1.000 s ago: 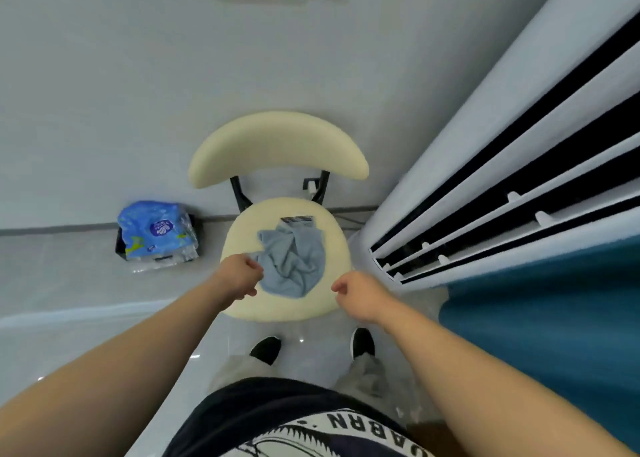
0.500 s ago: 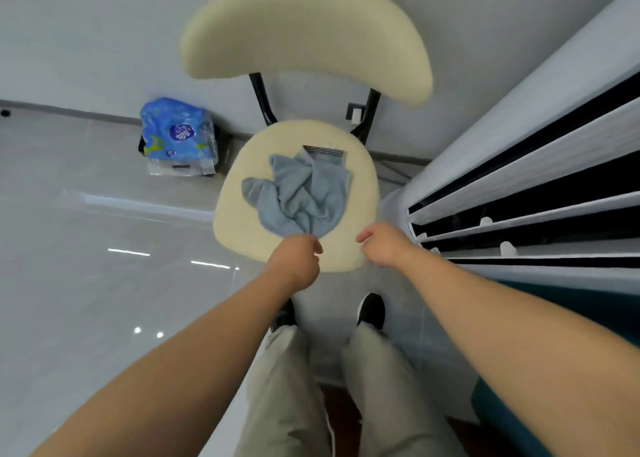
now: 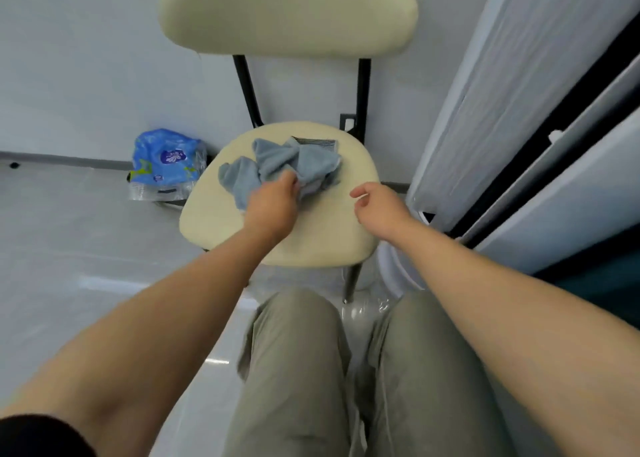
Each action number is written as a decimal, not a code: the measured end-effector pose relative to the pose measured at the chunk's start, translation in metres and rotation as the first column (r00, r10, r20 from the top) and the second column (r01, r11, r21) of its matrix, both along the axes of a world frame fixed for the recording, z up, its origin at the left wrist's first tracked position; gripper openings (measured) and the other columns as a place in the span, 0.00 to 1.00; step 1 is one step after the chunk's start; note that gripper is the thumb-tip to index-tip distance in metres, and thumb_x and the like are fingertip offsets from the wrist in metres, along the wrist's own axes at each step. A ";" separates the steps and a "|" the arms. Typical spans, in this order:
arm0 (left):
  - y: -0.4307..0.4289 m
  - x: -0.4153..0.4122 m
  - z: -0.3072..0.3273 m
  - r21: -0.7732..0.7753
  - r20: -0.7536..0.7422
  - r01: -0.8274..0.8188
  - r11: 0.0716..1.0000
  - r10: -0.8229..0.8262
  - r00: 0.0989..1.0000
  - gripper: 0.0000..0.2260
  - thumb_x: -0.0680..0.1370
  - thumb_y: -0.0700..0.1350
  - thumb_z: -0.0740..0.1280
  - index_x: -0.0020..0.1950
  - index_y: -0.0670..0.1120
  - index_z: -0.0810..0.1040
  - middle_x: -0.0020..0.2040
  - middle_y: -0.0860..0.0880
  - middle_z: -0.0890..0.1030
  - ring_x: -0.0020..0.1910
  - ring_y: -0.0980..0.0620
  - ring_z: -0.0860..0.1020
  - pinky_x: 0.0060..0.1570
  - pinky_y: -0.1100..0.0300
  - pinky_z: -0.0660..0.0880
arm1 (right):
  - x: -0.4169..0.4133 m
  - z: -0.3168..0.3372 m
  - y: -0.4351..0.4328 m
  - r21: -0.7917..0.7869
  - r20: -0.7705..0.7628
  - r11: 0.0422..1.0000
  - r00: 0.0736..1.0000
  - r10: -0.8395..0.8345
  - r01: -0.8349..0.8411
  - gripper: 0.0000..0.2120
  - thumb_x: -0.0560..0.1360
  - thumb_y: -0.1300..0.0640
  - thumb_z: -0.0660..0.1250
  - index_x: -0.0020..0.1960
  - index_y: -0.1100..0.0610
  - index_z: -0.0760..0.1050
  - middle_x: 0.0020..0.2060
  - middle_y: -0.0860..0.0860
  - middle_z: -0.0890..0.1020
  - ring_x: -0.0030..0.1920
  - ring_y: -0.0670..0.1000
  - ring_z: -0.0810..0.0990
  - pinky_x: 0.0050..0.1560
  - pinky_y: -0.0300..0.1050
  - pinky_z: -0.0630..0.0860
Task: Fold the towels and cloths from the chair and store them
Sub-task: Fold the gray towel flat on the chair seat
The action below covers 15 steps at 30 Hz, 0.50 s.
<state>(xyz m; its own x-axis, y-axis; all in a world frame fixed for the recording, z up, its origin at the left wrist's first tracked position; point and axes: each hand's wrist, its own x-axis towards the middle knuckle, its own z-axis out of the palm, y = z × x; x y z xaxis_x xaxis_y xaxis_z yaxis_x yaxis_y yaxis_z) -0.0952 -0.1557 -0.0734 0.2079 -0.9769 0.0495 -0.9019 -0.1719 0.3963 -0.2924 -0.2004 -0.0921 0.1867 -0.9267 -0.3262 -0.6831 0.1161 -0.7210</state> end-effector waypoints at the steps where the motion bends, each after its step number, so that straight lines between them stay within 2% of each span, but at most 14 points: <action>1: 0.010 -0.003 0.028 -0.069 -0.063 0.011 0.998 -0.015 0.998 0.07 0.86 0.47 0.55 0.49 0.47 0.66 0.38 0.45 0.73 0.38 0.41 0.74 0.37 0.52 0.63 | -0.003 0.015 0.012 -0.018 0.018 1.000 1.000 0.006 -0.006 0.15 0.75 0.61 0.61 0.55 0.44 0.74 0.55 0.53 0.81 0.56 0.56 0.80 0.57 0.48 0.78; 3: 0.021 -0.007 0.085 -0.199 -0.124 0.016 0.980 -0.042 0.991 0.08 0.86 0.47 0.55 0.51 0.45 0.69 0.40 0.46 0.74 0.37 0.44 0.72 0.39 0.52 0.65 | -0.004 0.057 0.025 -0.078 0.011 0.996 0.999 0.051 -0.050 0.18 0.76 0.59 0.67 0.64 0.48 0.73 0.58 0.52 0.79 0.59 0.55 0.79 0.58 0.45 0.75; 5: 0.032 -0.012 0.140 -0.269 -0.120 0.079 0.960 -0.115 0.986 0.09 0.85 0.49 0.57 0.52 0.45 0.71 0.42 0.47 0.76 0.41 0.45 0.73 0.42 0.52 0.67 | -0.001 0.098 0.036 -0.168 0.029 0.977 0.990 0.135 -0.128 0.26 0.76 0.55 0.71 0.72 0.49 0.68 0.61 0.49 0.75 0.60 0.53 0.78 0.54 0.42 0.72; 8: 0.047 -0.014 0.205 -0.313 -0.063 0.198 0.929 -0.228 0.972 0.06 0.82 0.48 0.62 0.53 0.47 0.74 0.45 0.50 0.79 0.45 0.49 0.76 0.45 0.56 0.69 | 0.019 0.155 0.048 -0.239 0.296 0.964 0.938 0.182 -0.112 0.33 0.74 0.51 0.74 0.75 0.42 0.62 0.63 0.45 0.73 0.56 0.52 0.79 0.48 0.48 0.78; 9: 0.053 -0.014 0.224 -0.318 -0.085 0.214 0.924 -0.252 0.964 0.05 0.81 0.47 0.64 0.54 0.47 0.76 0.46 0.51 0.80 0.47 0.51 0.76 0.45 0.59 0.69 | 0.024 0.173 0.053 -0.219 0.377 0.969 0.906 0.192 -0.114 0.31 0.74 0.51 0.73 0.73 0.40 0.65 0.60 0.43 0.75 0.53 0.52 0.81 0.44 0.50 0.81; 10: 0.059 -0.014 0.243 -0.331 -0.112 0.223 0.917 -0.273 0.956 0.05 0.80 0.46 0.65 0.54 0.47 0.77 0.47 0.52 0.80 0.48 0.52 0.77 0.45 0.62 0.69 | 0.030 0.186 0.056 -0.229 0.414 0.965 0.885 0.214 -0.127 0.24 0.74 0.52 0.72 0.67 0.40 0.70 0.55 0.44 0.78 0.49 0.54 0.82 0.43 0.53 0.82; 12: 0.069 -0.013 0.273 -0.353 -0.125 0.237 0.905 -0.296 0.947 0.06 0.79 0.45 0.67 0.55 0.48 0.79 0.48 0.53 0.81 0.50 0.53 0.78 0.49 0.63 0.72 | 0.037 0.214 0.065 -0.327 0.338 0.932 0.901 0.271 -0.158 0.03 0.74 0.51 0.69 0.48 0.45 0.78 0.42 0.50 0.83 0.46 0.59 0.84 0.46 0.61 0.83; 13: 0.073 -0.011 0.285 -0.363 -0.108 0.242 0.900 -0.299 0.948 0.07 0.77 0.44 0.68 0.55 0.48 0.79 0.48 0.53 0.81 0.49 0.54 0.78 0.50 0.62 0.73 | 0.039 0.227 0.068 -0.368 0.289 0.915 0.915 0.282 -0.165 0.05 0.74 0.50 0.67 0.41 0.48 0.79 0.38 0.52 0.83 0.45 0.60 0.84 0.47 0.63 0.82; 15: 0.080 -0.004 0.306 -0.388 -0.032 0.253 0.886 -0.287 0.957 0.11 0.74 0.44 0.71 0.55 0.50 0.79 0.45 0.55 0.80 0.46 0.54 0.77 0.44 0.66 0.72 | 0.039 0.250 0.070 -0.413 0.237 0.899 0.936 0.261 -0.146 0.13 0.76 0.48 0.64 0.37 0.52 0.79 0.36 0.53 0.84 0.44 0.59 0.84 0.47 0.60 0.82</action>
<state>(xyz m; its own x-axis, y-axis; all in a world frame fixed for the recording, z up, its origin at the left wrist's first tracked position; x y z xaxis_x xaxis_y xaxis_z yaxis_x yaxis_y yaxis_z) -0.0993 -0.0753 0.2323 -0.0412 -0.9076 0.4179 -0.8514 0.2508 0.4607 -0.2538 -0.1306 0.1581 0.4144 -0.8993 0.1400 -0.4248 -0.3271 -0.8441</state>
